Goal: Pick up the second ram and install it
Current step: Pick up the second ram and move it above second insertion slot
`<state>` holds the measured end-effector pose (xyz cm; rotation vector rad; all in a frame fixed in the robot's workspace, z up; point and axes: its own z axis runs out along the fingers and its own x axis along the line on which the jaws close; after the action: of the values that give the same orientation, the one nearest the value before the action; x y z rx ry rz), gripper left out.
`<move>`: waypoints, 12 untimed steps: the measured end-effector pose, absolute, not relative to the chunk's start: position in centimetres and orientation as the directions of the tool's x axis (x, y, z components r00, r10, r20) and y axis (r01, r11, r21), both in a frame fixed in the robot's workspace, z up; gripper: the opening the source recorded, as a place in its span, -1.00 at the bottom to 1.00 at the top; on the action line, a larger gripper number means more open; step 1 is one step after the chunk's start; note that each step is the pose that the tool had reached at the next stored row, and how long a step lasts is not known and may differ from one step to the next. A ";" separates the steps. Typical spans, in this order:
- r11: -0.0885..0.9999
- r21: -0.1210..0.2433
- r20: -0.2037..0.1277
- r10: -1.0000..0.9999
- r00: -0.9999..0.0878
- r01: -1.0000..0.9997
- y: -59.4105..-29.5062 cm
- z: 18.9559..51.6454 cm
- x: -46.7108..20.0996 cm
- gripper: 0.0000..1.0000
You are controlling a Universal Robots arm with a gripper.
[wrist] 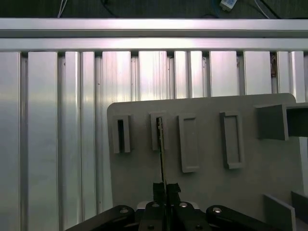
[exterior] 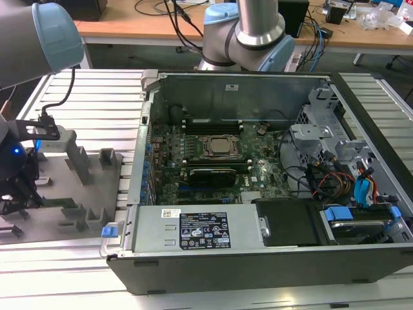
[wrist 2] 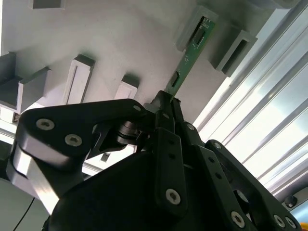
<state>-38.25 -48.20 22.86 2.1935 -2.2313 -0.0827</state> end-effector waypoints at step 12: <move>0.016 0.046 -0.029 -0.999 -0.018 -0.999 -48.2 24.6 -38.2 -0.73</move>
<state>-38.25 -48.20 24.63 2.1935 -2.2312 -0.0827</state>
